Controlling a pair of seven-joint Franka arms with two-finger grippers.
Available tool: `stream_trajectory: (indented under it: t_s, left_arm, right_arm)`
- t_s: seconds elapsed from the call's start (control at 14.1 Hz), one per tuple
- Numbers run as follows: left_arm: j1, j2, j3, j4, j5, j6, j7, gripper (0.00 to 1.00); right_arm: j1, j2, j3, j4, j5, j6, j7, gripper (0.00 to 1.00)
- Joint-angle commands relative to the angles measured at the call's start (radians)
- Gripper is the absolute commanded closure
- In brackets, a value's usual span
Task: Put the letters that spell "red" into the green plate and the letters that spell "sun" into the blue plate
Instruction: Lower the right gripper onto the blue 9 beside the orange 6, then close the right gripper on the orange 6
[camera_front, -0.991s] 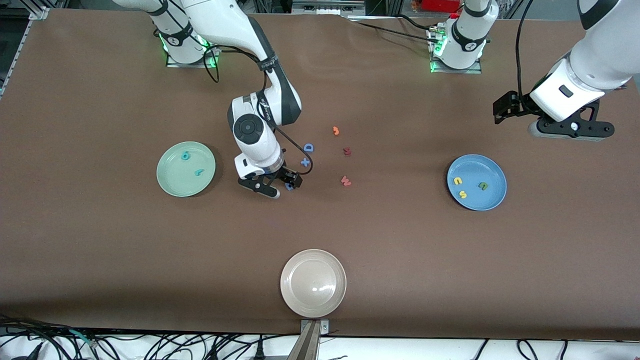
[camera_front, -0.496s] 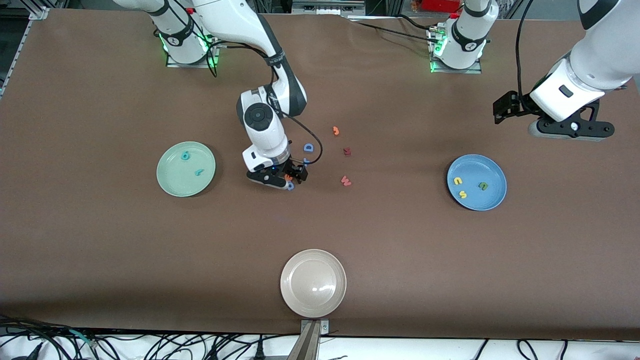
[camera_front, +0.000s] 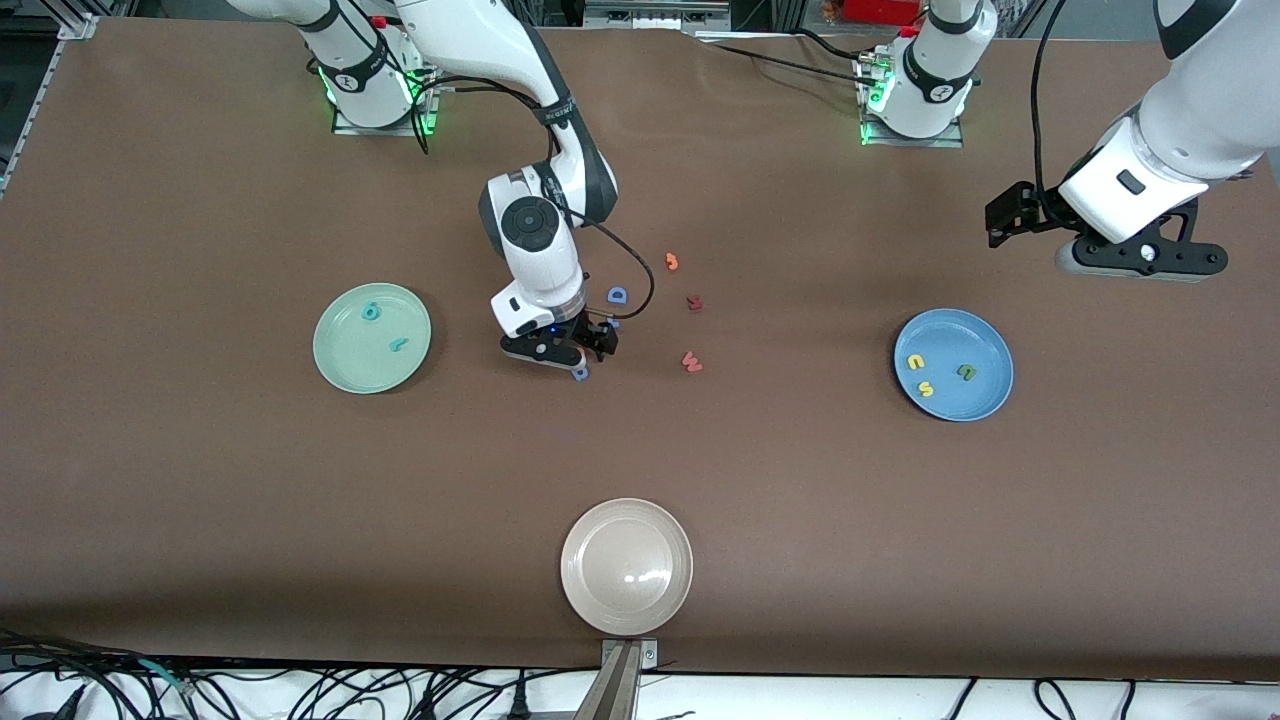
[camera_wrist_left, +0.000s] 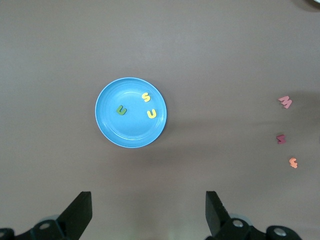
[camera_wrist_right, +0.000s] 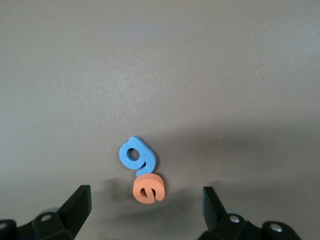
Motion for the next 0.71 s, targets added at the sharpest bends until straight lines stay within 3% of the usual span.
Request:
stream_trajectory:
  t_s: [0.0,0.57,0.64]
  left_arm:
    - [-0.005,0.02,0.003,0.035,-0.026,-0.024,-0.007,0.0]
    - [0.009,0.051,0.008,0.087,-0.026,-0.024,-0.004,0.0]
    - [0.008,0.052,0.008,0.087,-0.026,-0.024,-0.004,0.0]
  right_arm:
    - [0.02,0.0,-0.018,-0.017,-0.014,0.024,0.012,0.02]
    - [0.021,0.017,-0.017,-0.015,-0.011,0.049,0.104,0.08]
    - [0.023,0.023,-0.017,-0.015,-0.011,0.052,0.115,0.14]
